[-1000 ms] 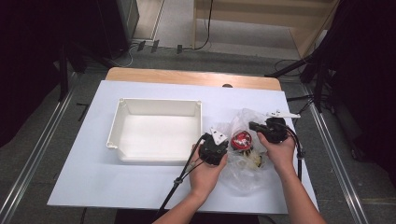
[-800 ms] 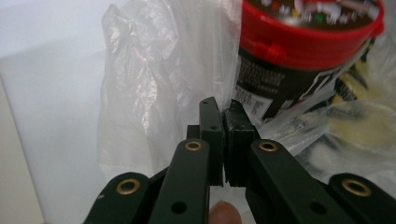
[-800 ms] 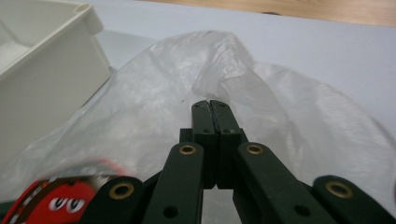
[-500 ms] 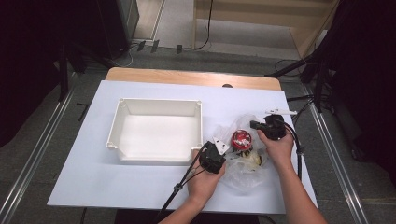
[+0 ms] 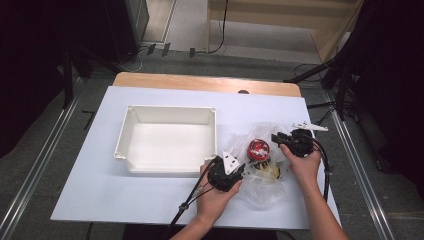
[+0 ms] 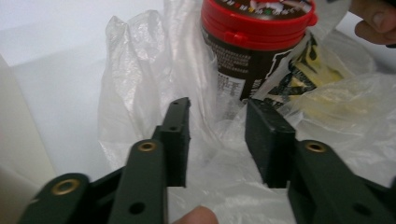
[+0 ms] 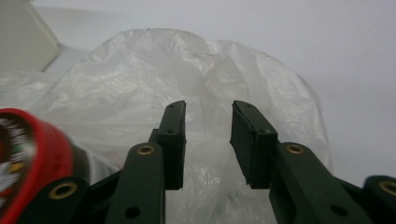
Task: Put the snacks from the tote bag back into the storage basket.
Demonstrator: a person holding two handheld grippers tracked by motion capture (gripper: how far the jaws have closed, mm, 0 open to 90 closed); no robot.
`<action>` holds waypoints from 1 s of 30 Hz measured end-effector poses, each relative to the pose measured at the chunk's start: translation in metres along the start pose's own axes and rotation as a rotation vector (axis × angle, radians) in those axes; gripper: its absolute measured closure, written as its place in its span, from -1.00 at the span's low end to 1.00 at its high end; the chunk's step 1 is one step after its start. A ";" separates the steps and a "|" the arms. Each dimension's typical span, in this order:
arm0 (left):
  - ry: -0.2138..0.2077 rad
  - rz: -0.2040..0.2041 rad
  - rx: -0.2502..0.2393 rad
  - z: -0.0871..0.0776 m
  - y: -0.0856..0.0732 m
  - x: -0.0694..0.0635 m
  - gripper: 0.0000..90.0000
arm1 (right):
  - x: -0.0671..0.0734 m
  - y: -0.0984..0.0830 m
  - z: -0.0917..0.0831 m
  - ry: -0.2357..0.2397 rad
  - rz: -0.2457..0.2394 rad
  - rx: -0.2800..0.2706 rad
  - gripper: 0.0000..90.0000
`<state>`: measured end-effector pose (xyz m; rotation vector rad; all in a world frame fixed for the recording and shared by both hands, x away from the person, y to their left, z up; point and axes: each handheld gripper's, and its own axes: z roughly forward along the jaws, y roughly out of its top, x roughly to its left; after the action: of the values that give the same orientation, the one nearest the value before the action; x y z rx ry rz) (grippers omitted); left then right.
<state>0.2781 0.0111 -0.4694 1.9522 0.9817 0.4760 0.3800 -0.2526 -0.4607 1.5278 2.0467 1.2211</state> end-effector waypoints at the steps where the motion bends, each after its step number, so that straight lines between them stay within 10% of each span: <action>1: -0.009 -0.004 -0.002 -0.001 0.000 0.000 0.26 | 0.001 -0.001 -0.005 0.004 0.004 -0.016 0.47; 7: -0.085 -0.025 -0.031 -0.014 0.002 0.000 0.10 | 0.019 -0.013 -0.033 0.043 -0.025 -0.072 0.55; 15: -0.120 -0.036 0.028 -0.014 -0.003 -0.003 0.27 | 0.027 -0.042 -0.034 0.045 -0.047 -0.003 0.66; 23: -0.039 0.002 0.157 -0.003 -0.011 0.000 0.68 | 0.021 -0.054 -0.028 -0.010 -0.041 0.074 0.74; 30: -0.068 -0.009 0.114 -0.009 -0.010 0.000 0.64 | 0.017 -0.058 -0.032 0.013 -0.017 0.038 0.74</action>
<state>0.2675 0.0191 -0.4728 2.0505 0.9930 0.3527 0.3151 -0.2552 -0.4830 1.5200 2.0984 1.1956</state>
